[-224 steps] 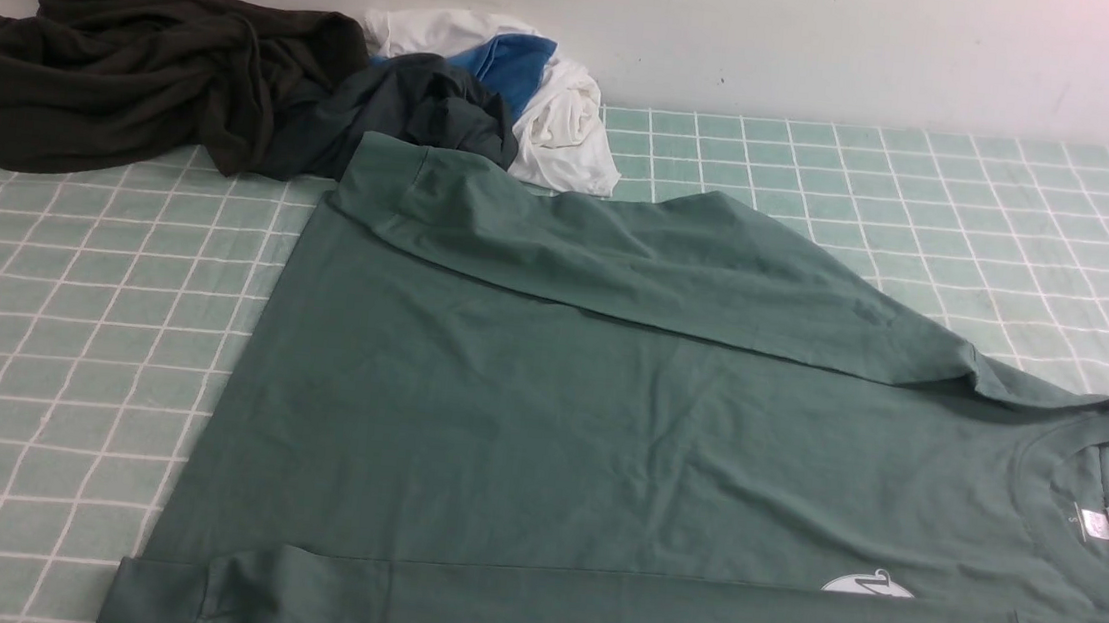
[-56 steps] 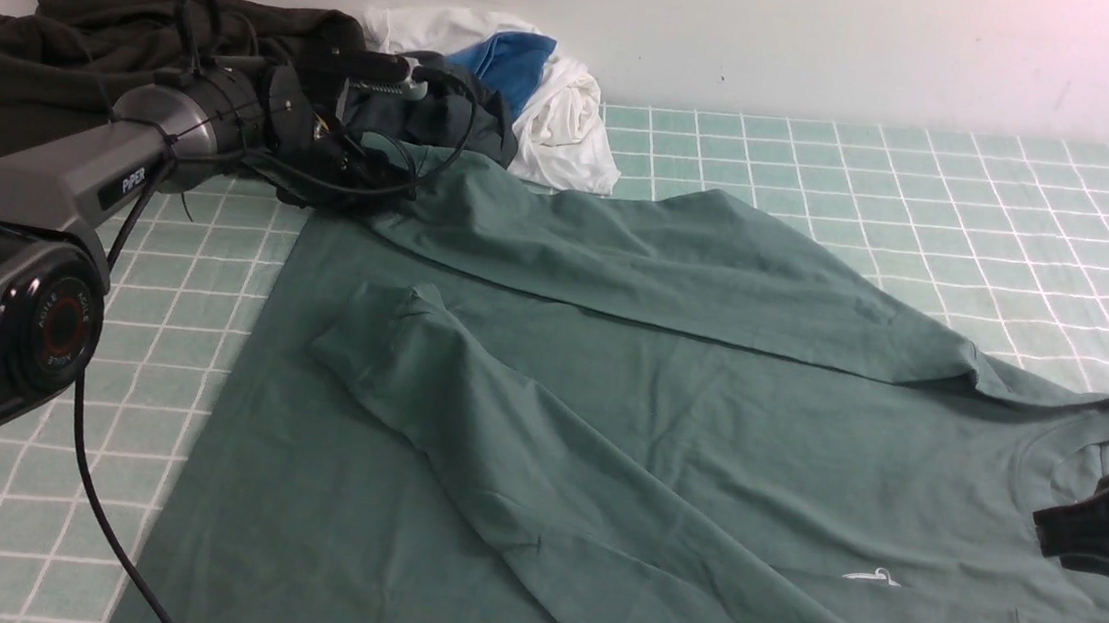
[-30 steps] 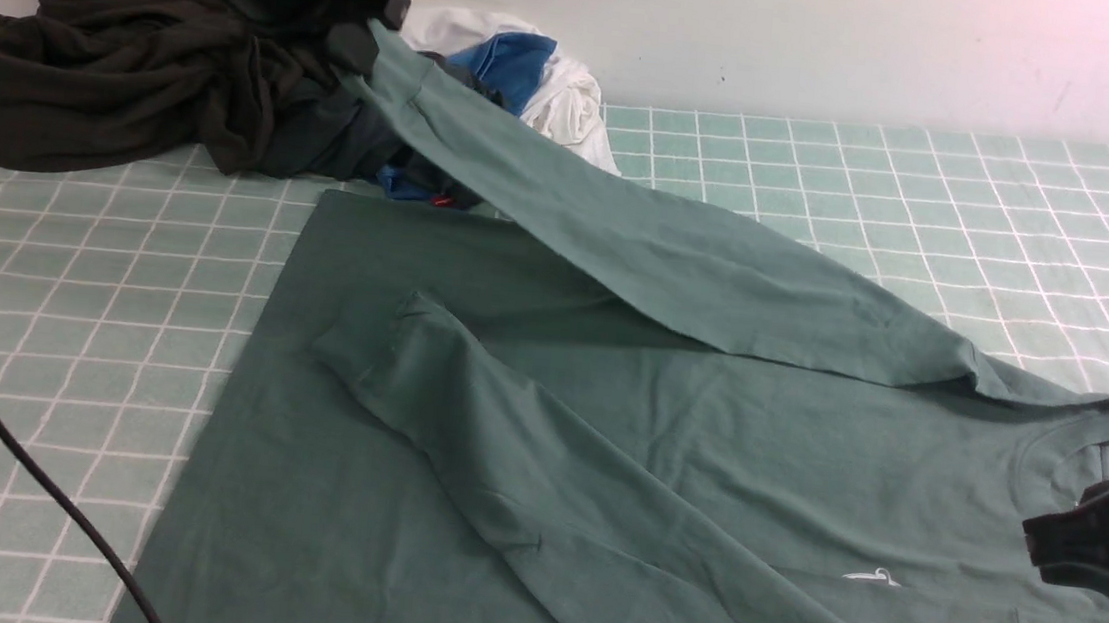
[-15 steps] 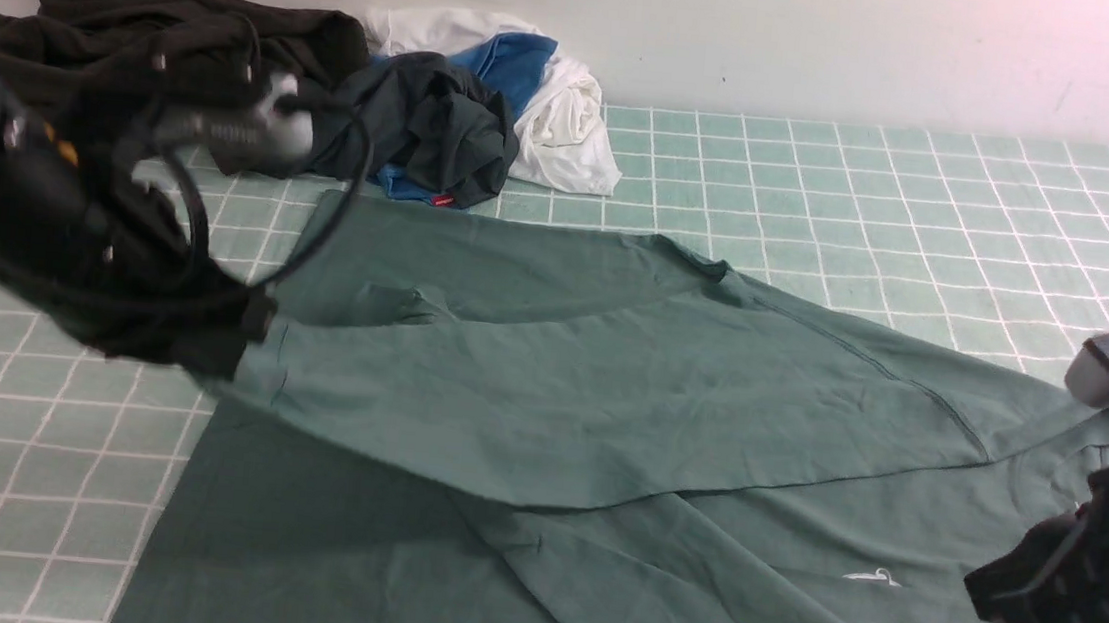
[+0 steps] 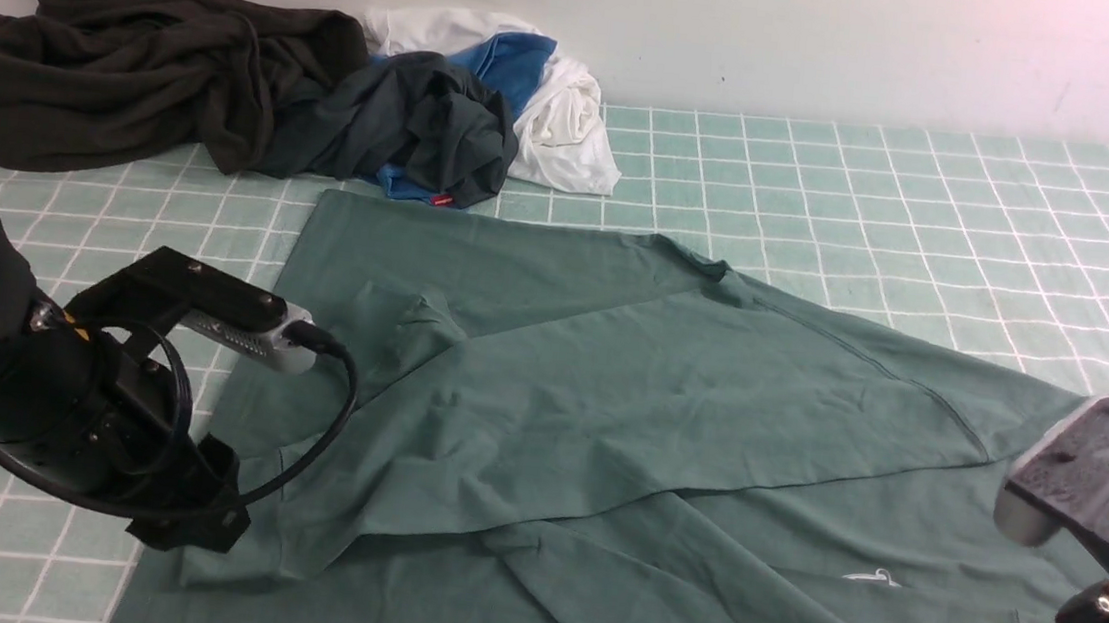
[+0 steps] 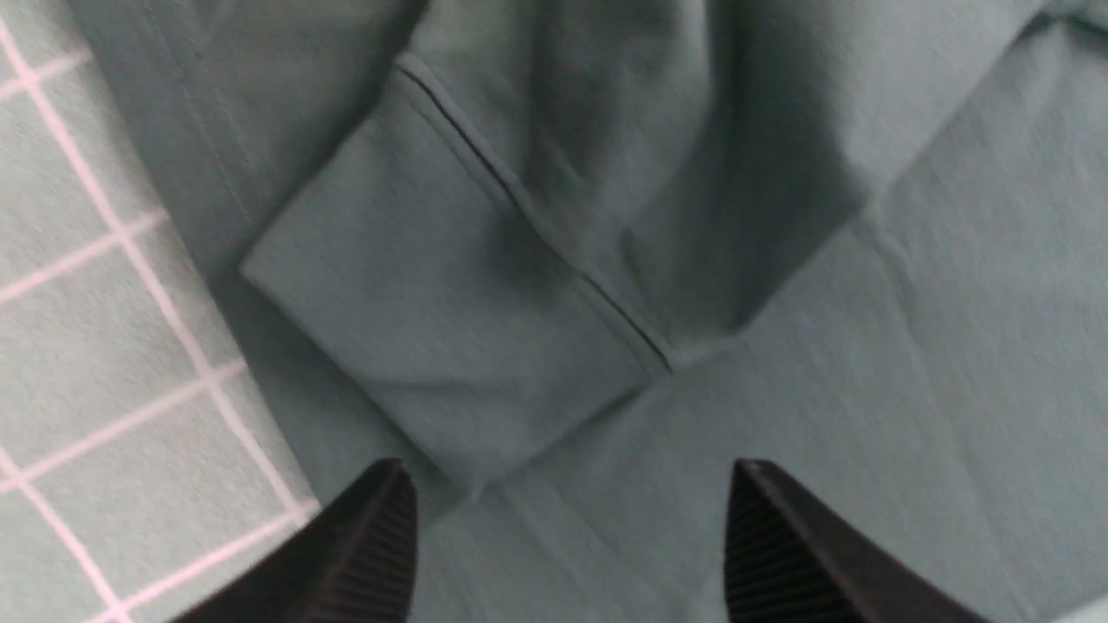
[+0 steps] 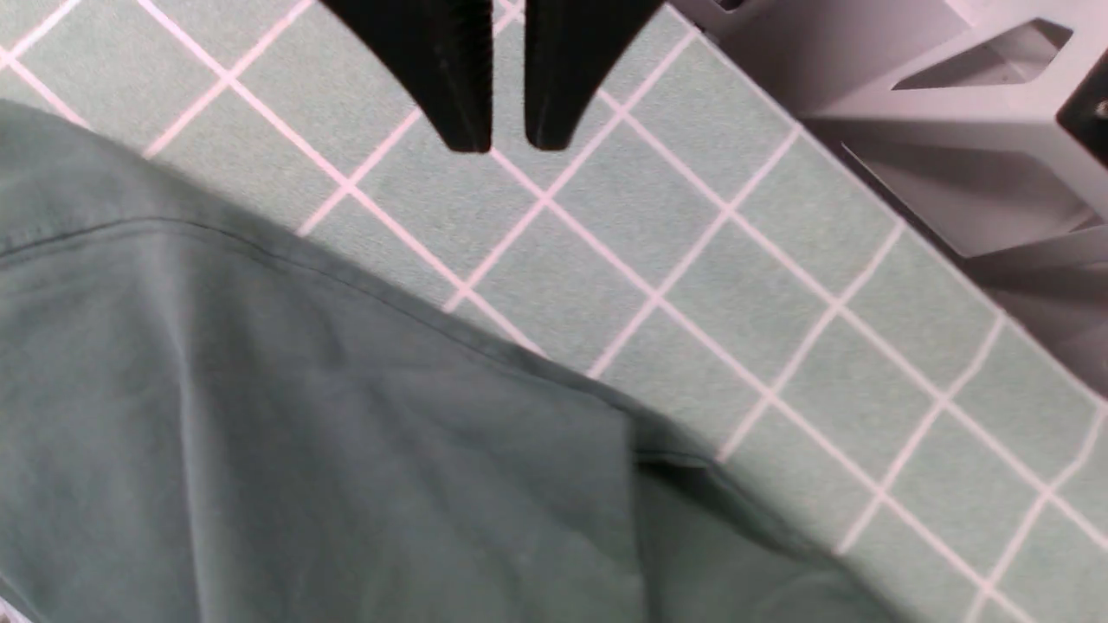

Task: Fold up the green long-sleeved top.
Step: Use the left arm to drag and drop the cuff onto the cuff closest to the left arm, then use both arms simultaneously to clamp the lower edge of the clothing fabric

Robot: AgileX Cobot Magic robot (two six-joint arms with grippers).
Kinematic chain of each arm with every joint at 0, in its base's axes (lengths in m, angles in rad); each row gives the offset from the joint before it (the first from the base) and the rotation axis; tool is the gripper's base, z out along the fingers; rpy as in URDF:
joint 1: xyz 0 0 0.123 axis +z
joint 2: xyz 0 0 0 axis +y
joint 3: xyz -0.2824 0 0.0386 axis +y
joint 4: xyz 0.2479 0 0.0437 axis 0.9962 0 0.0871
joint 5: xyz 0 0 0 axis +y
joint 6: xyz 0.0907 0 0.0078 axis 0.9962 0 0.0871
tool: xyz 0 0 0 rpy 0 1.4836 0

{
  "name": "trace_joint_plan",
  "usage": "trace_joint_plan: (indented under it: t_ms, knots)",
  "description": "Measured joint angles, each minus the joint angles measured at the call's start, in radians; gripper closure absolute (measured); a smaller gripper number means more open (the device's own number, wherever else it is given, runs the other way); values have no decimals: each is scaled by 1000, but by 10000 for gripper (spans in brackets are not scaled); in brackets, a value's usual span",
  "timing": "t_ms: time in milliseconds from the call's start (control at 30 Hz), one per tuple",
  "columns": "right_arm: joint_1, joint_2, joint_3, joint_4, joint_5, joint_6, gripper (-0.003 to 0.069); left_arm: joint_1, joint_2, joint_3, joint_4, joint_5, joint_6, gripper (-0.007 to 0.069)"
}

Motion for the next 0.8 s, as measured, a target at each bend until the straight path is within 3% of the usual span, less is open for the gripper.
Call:
trace_joint_plan:
  t_ms: [167,200,300,400,533,800]
  knots:
    - [47,-67,-1,0,5,2,609,-146,-12,9,79,121,14,94]
    - [52,-81,-1,0,8,2,609,-230,-13,39,124,149,17,103]
    - [53,-92,-1,-5,11,2,609,-385,-13,139,235,142,24,137]
    - [53,-93,-1,-5,11,2,609,-463,-13,224,342,62,29,162]
    - [55,-93,-1,-5,11,2,609,-485,-13,328,462,-126,0,198]
    - [55,-93,-1,-6,11,1,609,-487,-18,339,545,-206,-115,252]
